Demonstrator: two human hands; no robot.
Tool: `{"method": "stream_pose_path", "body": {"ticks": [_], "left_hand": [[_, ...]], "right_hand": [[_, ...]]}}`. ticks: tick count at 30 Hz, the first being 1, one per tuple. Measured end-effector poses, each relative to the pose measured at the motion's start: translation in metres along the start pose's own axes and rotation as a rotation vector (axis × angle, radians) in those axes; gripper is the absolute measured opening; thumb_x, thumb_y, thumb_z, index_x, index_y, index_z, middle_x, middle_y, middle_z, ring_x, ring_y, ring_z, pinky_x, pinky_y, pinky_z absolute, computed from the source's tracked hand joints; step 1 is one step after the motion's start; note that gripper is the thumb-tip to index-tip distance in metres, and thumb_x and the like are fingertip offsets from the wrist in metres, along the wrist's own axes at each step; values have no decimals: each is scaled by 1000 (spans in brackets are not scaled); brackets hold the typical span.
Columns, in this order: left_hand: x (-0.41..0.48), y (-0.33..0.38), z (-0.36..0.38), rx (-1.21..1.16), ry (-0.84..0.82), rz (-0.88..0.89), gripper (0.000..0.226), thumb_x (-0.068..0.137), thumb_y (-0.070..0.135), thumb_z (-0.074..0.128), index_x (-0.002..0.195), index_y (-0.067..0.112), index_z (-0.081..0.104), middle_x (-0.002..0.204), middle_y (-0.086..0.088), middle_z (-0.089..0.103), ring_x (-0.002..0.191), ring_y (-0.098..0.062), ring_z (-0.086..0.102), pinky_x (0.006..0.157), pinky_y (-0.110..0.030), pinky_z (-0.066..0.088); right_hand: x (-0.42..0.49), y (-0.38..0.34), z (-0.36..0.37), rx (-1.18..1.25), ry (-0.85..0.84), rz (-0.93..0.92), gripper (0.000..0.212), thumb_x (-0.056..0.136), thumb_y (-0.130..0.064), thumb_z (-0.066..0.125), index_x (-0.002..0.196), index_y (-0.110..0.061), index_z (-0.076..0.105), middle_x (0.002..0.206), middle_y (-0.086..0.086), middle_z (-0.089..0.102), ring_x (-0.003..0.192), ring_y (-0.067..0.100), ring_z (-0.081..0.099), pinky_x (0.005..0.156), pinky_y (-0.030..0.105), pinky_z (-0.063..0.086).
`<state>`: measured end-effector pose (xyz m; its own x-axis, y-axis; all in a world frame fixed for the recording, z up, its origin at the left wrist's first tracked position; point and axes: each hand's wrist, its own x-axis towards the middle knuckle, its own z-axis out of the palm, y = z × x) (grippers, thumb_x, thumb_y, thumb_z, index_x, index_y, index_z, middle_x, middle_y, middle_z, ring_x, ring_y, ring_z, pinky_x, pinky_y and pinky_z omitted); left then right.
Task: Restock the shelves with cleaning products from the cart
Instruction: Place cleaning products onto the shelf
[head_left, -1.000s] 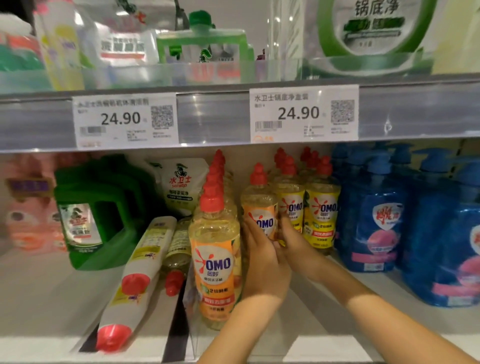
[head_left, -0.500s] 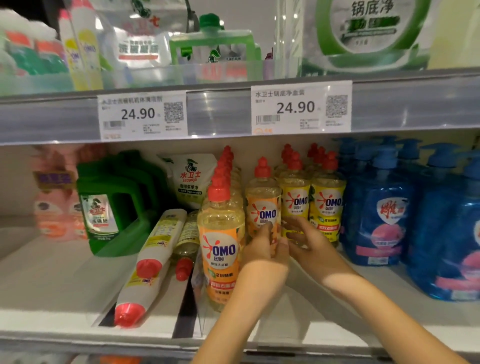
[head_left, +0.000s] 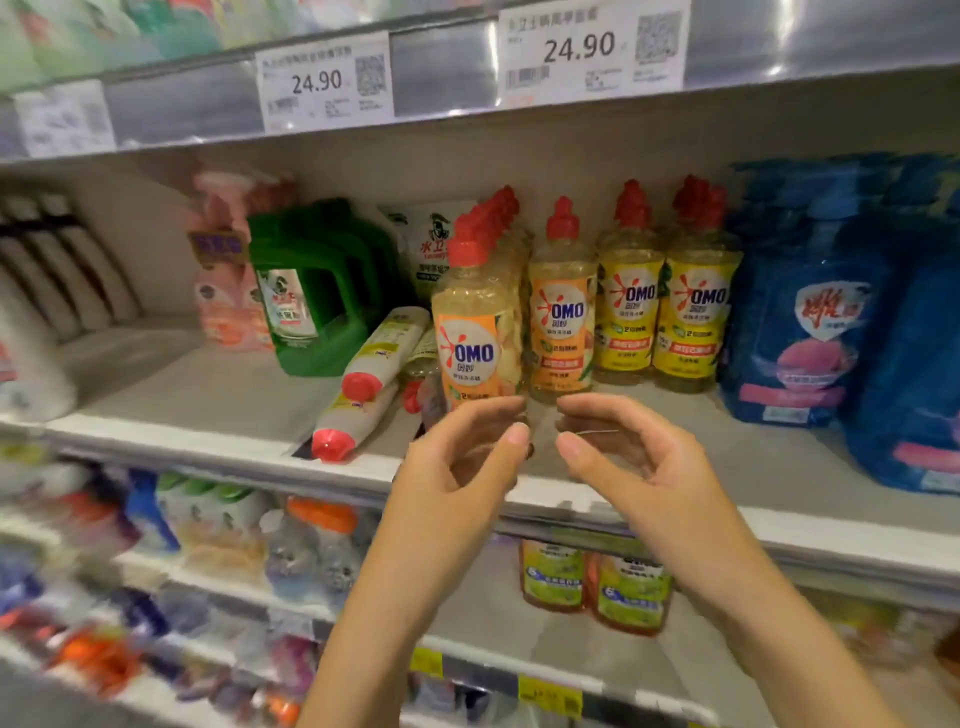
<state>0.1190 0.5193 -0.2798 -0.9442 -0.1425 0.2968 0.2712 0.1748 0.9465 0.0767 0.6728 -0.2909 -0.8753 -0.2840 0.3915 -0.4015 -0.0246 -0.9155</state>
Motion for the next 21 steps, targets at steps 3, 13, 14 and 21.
{"method": "stream_pose_path", "body": {"ticks": [3,13,14,21], "left_hand": [[-31,-5,-19,4,138,-48,25,84,25,62,108,19,68,103,6,73,98,-11,68,85,-27,56],[-143,-2,-115,-18,477,-142,36,73,38,64,106,25,70,104,7,73,98,-12,69,78,-23,57],[-157,0,-128,-12,520,-137,36,73,37,64,105,24,70,103,6,73,98,-13,69,80,-24,57],[-295,18,-238,101,821,-193,35,75,41,65,107,28,70,108,9,72,104,-11,67,92,-39,53]], "right_hand": [[-13,4,22,79,-105,26,24,81,-25,68,105,-24,67,98,-9,71,92,1,66,72,12,50],[-57,-7,142,131,-419,28,22,83,-23,70,105,-28,67,98,-14,71,92,-1,66,75,9,47],[-63,-10,159,134,-446,22,22,84,-23,70,105,-28,67,98,-13,71,92,-1,66,75,10,48],[-134,-47,311,265,-719,67,31,72,-36,69,102,-27,68,95,-9,72,92,5,67,76,19,53]]}}
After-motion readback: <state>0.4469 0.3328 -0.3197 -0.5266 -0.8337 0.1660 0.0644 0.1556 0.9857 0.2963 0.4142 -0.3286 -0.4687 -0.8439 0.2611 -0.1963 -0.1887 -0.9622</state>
